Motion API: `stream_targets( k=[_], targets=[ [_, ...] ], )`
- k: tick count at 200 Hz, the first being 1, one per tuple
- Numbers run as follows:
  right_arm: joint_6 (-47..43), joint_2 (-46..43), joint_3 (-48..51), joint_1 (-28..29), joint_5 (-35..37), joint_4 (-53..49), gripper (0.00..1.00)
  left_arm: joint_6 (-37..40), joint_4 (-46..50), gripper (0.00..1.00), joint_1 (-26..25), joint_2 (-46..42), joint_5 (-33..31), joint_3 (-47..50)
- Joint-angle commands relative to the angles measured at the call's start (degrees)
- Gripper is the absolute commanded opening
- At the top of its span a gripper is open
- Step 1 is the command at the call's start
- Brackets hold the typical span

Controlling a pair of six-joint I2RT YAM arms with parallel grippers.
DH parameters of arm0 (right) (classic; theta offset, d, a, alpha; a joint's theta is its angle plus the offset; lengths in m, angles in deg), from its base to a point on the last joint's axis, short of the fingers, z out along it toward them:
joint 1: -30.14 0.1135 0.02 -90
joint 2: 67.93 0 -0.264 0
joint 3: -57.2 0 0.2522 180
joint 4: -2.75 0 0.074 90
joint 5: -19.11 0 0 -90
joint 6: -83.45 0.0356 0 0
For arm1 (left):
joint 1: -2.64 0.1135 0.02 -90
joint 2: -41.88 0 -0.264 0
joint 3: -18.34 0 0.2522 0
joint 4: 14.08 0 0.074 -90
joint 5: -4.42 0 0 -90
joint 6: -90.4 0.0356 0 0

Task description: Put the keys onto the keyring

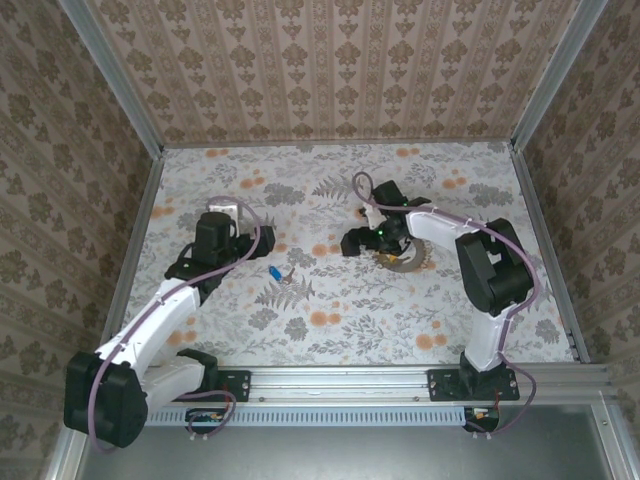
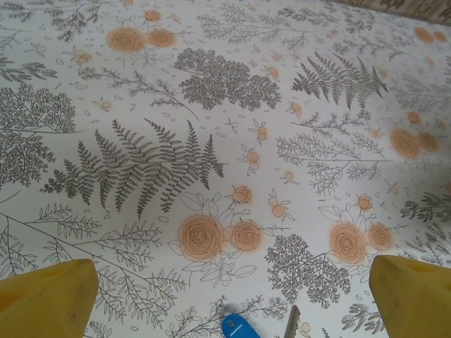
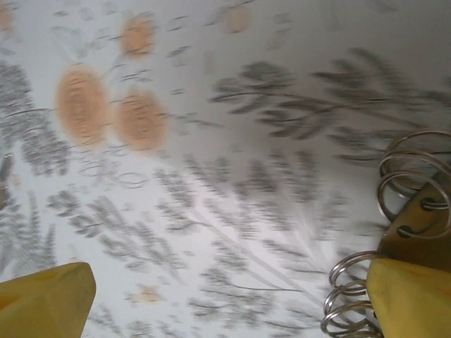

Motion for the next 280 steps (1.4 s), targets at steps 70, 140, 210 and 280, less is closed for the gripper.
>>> stream_targets(
  k=[70, 140, 210, 280],
  targets=[
    [5.82, -7.48, -0.21, 4.69, -4.16, 5.33, 1.00, -1.40, 10.93, 0.98, 0.93, 4.98, -1.60, -3.62],
    [-0.97, -20.38, 12.17, 4.42, 11.31, 4.13, 1.00, -3.71, 13.59, 0.70, -0.06, 12.68, 2.59, -4.87],
    [-0.18, -29.17, 25.42, 4.26, 7.54, 20.84, 1.00, -7.68, 12.52, 0.50, -4.39, 20.06, 2.52, -6.27],
    [-3.08, -31.80, 26.00, 3.66, 11.40, 19.12, 1.00, -11.87, 7.88, 0.48, -7.91, 23.73, 6.70, -5.56]
  ],
)
